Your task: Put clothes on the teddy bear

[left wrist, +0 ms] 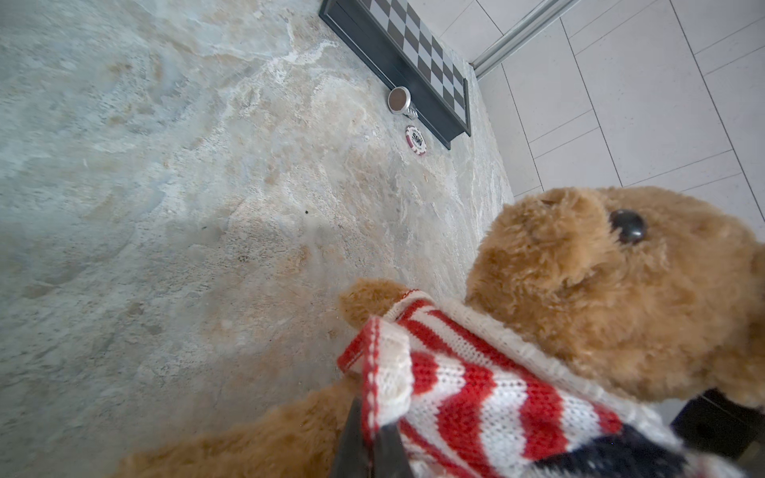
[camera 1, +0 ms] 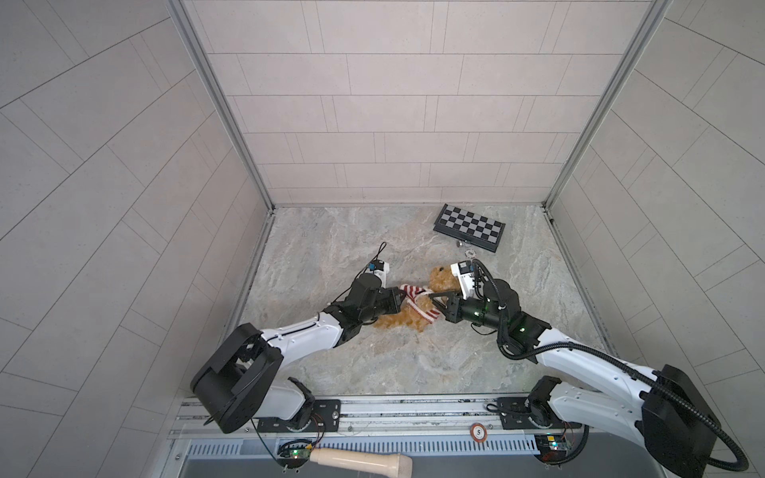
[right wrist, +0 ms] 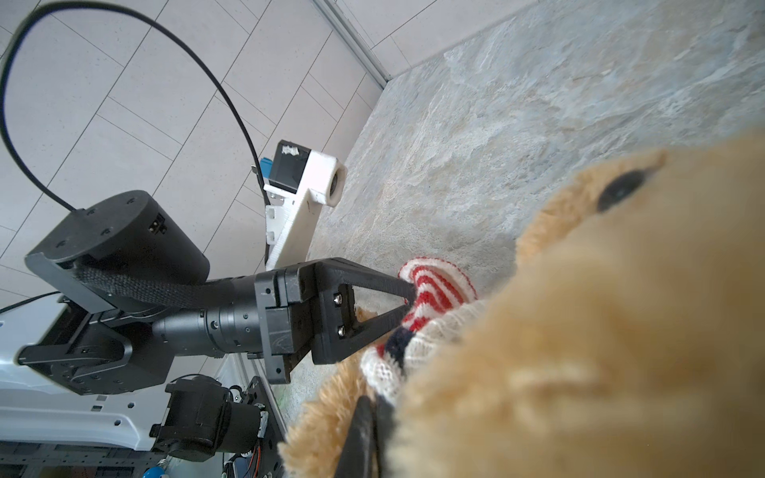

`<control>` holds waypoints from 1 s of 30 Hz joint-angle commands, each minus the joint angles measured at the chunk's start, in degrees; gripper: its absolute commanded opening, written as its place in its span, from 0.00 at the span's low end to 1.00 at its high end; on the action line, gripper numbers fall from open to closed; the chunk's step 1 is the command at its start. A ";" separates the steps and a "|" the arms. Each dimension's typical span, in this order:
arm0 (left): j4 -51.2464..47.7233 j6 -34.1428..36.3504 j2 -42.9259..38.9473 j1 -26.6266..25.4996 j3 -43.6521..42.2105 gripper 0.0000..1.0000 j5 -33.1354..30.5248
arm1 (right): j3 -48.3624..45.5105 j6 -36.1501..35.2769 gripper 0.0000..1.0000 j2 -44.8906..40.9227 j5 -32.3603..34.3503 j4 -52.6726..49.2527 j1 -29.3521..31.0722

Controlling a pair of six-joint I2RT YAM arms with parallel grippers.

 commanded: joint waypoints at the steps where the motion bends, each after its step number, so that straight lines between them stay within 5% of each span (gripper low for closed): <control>1: -3.14 4.84 -2.65 -1.17 0.98 0.18 -0.66 | 2.66 -0.79 0.00 -1.29 -0.33 3.02 0.05; 6: -13.65 11.61 -10.19 -4.29 0.78 0.62 -2.28 | 2.03 -0.23 0.00 -1.12 5.83 2.76 -0.10; 9: -19.60 15.14 -16.19 -4.85 -0.64 0.69 -3.34 | 2.20 0.22 0.00 -0.02 6.59 3.54 -0.41; 15: -24.27 21.17 -22.92 -10.19 2.13 0.55 -4.33 | 2.33 0.74 0.00 1.24 8.34 3.80 -0.52; 30: -18.98 19.50 -6.08 -13.78 14.15 0.50 -6.47 | 1.17 3.03 0.00 1.78 9.91 6.55 0.19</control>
